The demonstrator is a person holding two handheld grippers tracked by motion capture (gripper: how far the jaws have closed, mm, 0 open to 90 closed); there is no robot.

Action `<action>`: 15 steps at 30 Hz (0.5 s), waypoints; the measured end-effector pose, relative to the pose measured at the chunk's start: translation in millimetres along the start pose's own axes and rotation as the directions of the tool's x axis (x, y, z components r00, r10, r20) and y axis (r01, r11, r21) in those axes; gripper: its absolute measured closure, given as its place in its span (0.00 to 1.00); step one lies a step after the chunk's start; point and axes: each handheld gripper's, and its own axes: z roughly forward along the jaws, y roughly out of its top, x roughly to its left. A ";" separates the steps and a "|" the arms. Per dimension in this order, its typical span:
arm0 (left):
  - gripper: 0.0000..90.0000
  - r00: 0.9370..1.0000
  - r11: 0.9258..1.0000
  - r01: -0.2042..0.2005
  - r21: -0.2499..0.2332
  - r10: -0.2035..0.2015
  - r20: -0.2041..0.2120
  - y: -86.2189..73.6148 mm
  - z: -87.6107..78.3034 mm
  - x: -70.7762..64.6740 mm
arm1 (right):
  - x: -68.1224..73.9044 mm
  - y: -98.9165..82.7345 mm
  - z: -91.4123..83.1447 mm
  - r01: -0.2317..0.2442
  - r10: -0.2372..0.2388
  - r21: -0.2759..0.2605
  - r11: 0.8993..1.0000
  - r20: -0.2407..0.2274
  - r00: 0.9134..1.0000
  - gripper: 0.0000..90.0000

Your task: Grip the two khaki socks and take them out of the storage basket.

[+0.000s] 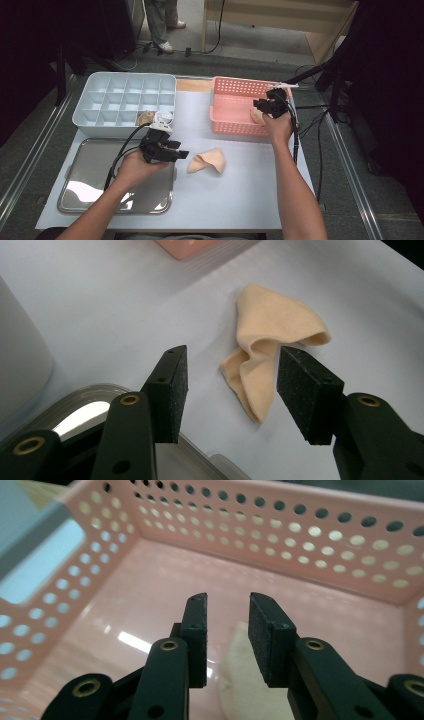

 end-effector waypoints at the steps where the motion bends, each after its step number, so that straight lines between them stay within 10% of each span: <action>1: 0.53 1.000 1.000 -0.002 0.000 0.002 -0.002 0.1 -0.2 0.0 | -0.6 0.6 1.2 -0.002 0.002 0.005 1.000 0.006 1.000 0.78; 15: 0.53 1.000 1.000 -0.005 -0.009 0.005 -0.001 0.2 -1.4 0.1 | -1.7 -0.8 19.0 -0.056 0.052 0.092 0.994 0.045 0.998 0.75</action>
